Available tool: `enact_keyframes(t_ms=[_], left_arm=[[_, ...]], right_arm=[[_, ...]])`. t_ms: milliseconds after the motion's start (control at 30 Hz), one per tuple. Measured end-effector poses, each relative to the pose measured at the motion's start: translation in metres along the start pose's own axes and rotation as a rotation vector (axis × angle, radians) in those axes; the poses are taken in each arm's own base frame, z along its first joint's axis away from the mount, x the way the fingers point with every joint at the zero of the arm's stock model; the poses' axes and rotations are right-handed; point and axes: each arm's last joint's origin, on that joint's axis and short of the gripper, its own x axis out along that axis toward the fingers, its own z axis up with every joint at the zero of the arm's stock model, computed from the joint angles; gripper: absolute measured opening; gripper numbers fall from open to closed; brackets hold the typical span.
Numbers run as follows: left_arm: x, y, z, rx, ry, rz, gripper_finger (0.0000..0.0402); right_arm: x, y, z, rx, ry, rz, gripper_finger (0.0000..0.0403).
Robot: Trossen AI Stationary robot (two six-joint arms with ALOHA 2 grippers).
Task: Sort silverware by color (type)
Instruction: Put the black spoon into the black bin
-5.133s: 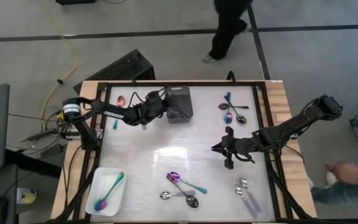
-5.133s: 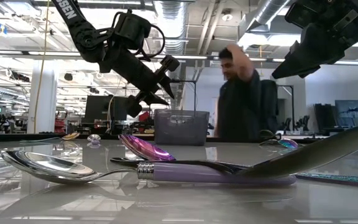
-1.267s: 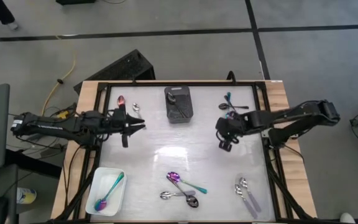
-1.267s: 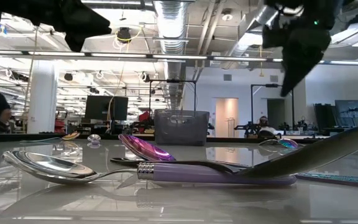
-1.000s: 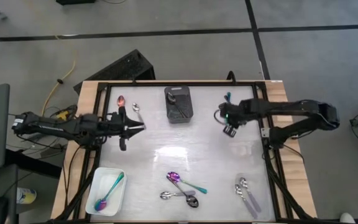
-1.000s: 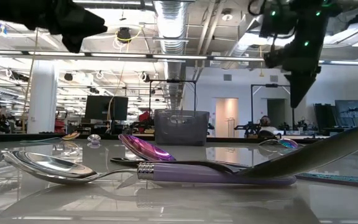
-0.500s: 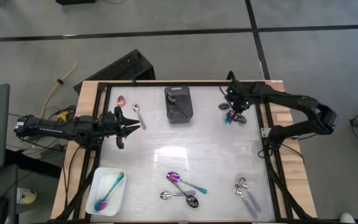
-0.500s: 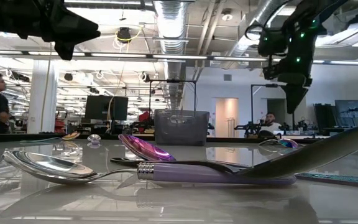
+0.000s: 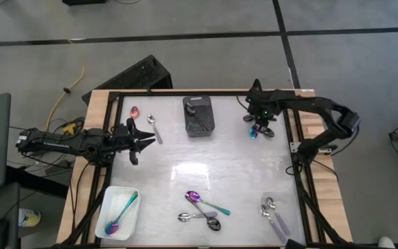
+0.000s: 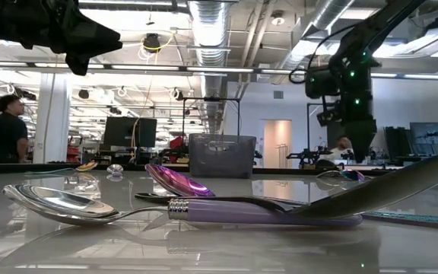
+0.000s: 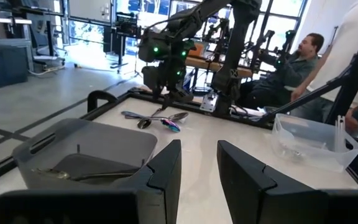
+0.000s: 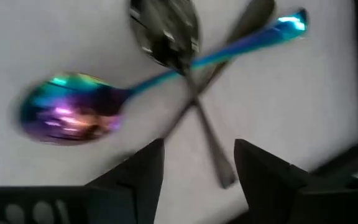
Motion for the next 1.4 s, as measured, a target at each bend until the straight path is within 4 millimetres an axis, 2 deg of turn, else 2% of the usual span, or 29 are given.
enact_keyframes(t_ms=[367, 633, 767, 967, 1167, 1400], left_arm=[[0.0, 0.0, -0.001, 0.003, 0.008, 0.009, 0.0089], [0.0, 0.001, -0.001, 0.004, 0.013, 0.014, 0.0089], [0.0, 0.001, -0.002, 0.003, 0.015, 0.014, 0.0089], [0.0, 0.001, -0.002, 0.005, 0.02, 0.015, 0.0089], [0.0, 0.001, -0.003, 0.003, 0.03, 0.017, 0.0089], [0.0, 0.001, -0.003, 0.002, 0.031, 0.018, 0.0089]], right_arm=[[0.038, -0.007, 0.005, -0.081, 0.145, 0.002, 0.0202], [0.049, -0.008, 0.009, -0.145, 0.158, -0.007, 0.0163], [0.049, -0.005, 0.01, -0.184, 0.153, 0.001, 0.0119], [0.048, -0.003, 0.01, -0.185, 0.153, 0.008, 0.0024], [0.042, -0.004, 0.007, -0.117, 0.148, 0.002, 0.0027], [0.002, -0.005, -0.004, -0.081, 0.031, -0.014, 0.0013]])
